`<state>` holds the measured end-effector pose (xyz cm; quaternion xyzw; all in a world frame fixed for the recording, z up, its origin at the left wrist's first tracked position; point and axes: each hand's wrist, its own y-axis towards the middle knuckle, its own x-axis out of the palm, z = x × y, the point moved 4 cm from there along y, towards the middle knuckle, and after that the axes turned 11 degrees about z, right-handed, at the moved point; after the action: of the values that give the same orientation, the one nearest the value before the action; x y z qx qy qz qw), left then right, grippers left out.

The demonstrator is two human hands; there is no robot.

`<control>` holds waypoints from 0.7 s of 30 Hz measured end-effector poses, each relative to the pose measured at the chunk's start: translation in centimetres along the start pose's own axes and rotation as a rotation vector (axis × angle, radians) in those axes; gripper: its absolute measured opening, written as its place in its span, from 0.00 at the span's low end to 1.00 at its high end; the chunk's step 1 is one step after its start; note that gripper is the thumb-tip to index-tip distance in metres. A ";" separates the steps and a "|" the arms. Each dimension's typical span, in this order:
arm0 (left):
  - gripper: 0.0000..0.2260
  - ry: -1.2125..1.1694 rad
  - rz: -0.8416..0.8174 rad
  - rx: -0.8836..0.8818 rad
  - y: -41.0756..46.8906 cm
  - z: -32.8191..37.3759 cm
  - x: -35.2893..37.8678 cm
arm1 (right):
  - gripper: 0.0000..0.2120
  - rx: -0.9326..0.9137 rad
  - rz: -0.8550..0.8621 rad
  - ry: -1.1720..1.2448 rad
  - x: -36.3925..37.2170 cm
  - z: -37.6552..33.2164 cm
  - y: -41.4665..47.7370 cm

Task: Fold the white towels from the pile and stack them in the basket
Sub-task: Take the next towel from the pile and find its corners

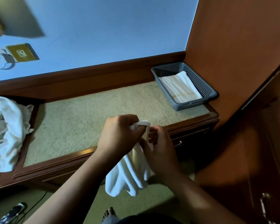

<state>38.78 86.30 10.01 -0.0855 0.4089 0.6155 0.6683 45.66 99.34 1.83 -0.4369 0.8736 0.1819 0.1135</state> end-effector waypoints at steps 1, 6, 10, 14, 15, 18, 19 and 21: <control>0.14 0.001 0.010 0.011 0.0 0.0 -0.2 | 0.11 -0.026 0.021 -0.046 -0.2 0.0 0.3; 0.16 -0.032 0.058 -0.005 0.3 0.0 -2.2 | 0.13 -0.088 0.026 -0.277 -1.4 3.3 1.5; 0.10 -0.079 0.267 -0.176 2.1 -2.1 -5.0 | 0.12 0.160 0.034 -0.326 -2.7 8.7 2.1; 0.12 -0.081 0.408 -0.310 3.9 -5.7 -7.1 | 0.08 0.381 0.129 -0.228 -5.6 13.5 2.7; 0.13 -0.082 0.412 -0.342 4.0 -6.3 -7.1 | 0.08 0.419 0.163 -0.180 -6.4 14.1 2.9; 0.08 -0.105 0.345 -0.361 3.9 -6.5 -6.3 | 0.12 0.477 0.308 0.082 -8.2 13.8 3.8; 0.09 -0.102 0.266 -0.341 3.8 -6.3 -5.6 | 0.14 0.474 0.374 0.171 -8.7 12.9 4.1; 0.06 -0.082 0.016 -0.267 3.2 -5.6 -3.7 | 0.15 0.443 0.429 0.351 -9.2 10.3 4.5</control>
<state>33.84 80.78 10.06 -0.1449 0.2965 0.6727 0.6622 47.89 112.77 -3.21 -0.2327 0.9699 -0.0699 0.0128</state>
